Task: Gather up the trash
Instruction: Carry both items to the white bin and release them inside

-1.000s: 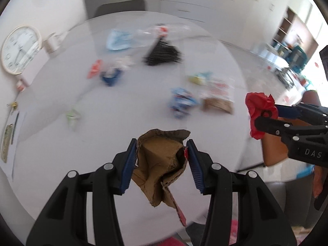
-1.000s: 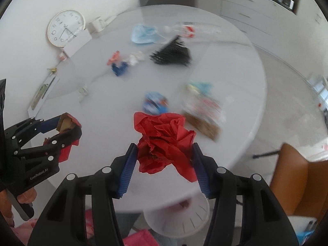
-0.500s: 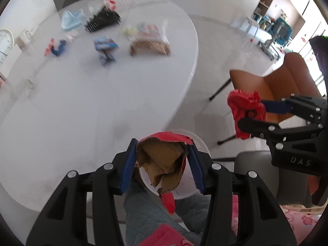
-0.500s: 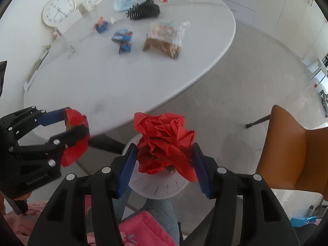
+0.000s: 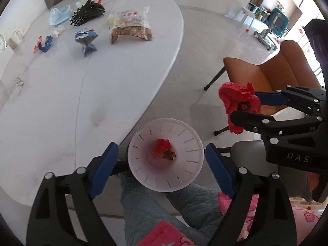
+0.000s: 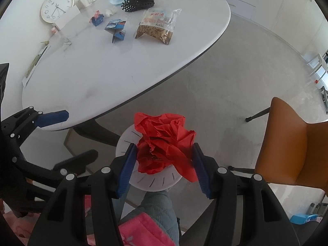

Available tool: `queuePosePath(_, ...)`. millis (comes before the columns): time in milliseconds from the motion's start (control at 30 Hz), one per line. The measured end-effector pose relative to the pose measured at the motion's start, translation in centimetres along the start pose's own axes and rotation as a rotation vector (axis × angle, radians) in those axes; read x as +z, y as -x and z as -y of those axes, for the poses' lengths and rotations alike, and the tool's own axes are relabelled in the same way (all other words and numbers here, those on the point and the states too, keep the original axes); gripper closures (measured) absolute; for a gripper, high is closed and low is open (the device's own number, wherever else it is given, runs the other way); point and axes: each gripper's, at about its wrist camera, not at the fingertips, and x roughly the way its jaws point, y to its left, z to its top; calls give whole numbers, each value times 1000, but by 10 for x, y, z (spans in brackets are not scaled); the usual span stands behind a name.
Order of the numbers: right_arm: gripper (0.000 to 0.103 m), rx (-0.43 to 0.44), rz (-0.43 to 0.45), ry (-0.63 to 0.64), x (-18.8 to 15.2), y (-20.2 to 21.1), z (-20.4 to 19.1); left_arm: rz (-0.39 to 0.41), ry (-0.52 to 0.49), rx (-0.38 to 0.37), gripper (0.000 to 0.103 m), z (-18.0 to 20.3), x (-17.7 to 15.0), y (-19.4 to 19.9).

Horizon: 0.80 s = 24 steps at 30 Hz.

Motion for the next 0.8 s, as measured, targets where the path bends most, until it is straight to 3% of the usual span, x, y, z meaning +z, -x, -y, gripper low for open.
queuePosePath(500,45,50,-28,60,0,-10,-17,19,96,80,20,-34,5,16)
queuePosePath(600,36,65,-51,95,-1,-17,-26,19,130,99,20,-46,3,19)
queuePosePath(667,22,55,-58,116,-2,-21,-31,21,156,108,20,-54,2,21)
queuePosePath(800,14,45,-70,117,1,-25,-34,31,214,122,20,-75,2,28)
